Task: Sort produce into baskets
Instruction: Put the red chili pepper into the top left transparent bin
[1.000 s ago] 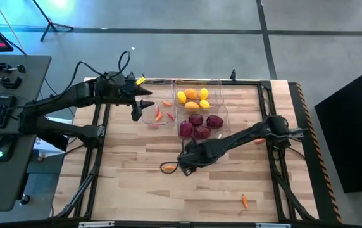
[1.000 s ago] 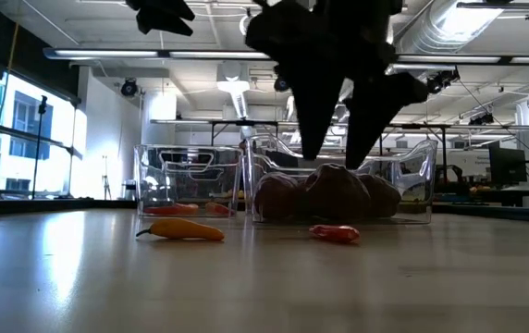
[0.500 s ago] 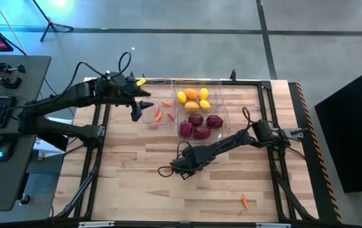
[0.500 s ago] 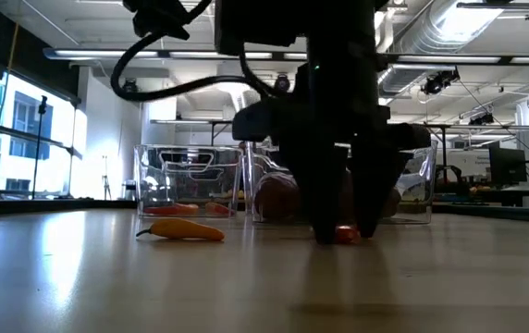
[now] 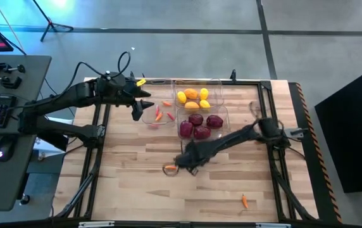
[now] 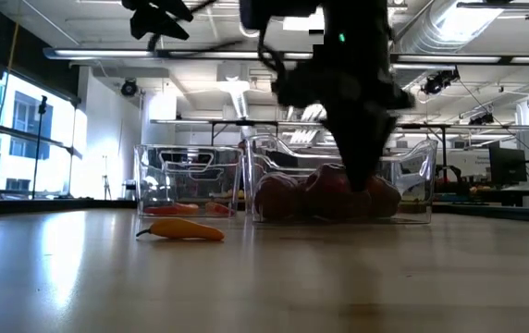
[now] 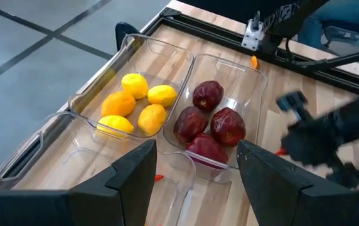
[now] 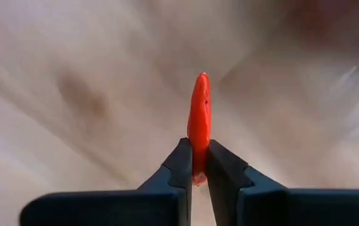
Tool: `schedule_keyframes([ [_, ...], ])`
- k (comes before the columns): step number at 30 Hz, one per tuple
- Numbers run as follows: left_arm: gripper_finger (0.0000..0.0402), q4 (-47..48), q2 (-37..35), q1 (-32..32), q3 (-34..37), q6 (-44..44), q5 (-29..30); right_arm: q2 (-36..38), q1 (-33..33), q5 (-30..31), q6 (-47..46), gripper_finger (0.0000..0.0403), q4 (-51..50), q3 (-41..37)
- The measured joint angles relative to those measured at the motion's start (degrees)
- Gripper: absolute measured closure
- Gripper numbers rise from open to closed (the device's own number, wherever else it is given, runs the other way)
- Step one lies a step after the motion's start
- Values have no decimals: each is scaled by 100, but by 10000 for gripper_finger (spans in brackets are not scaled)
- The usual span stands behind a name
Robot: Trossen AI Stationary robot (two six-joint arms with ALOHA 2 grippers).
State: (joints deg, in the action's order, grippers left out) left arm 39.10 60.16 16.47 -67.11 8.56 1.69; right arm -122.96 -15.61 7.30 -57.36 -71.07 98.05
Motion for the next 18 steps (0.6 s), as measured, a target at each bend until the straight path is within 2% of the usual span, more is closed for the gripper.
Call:
schedule_keyframes([
  [3, 193, -5, -17, 0, 0, 155, 2, 597, 163, 613, 443, 396, 117, 12],
  [6, 193, 3, -10, 0, 0, 330, 2, 1161, 261, 1175, 1182, 392, 956, 12],
  [9, 193, -14, -15, -4, 0, 564, -49, 1514, 494, 1487, 2091, 388, 2116, 33],
  [14, 193, -782, -96, 0, 2, 1222, -1272, 1311, 1243, 1269, 3430, 396, 3968, 29],
  [16, 193, -1179, -204, -4, 2, 1368, -1669, 1109, 1588, 1053, 3644, 398, 4475, 22],
  [18, 193, -1470, -380, 0, 2, 1561, -1773, 918, 1907, 903, 3627, 397, 4888, 21],
])
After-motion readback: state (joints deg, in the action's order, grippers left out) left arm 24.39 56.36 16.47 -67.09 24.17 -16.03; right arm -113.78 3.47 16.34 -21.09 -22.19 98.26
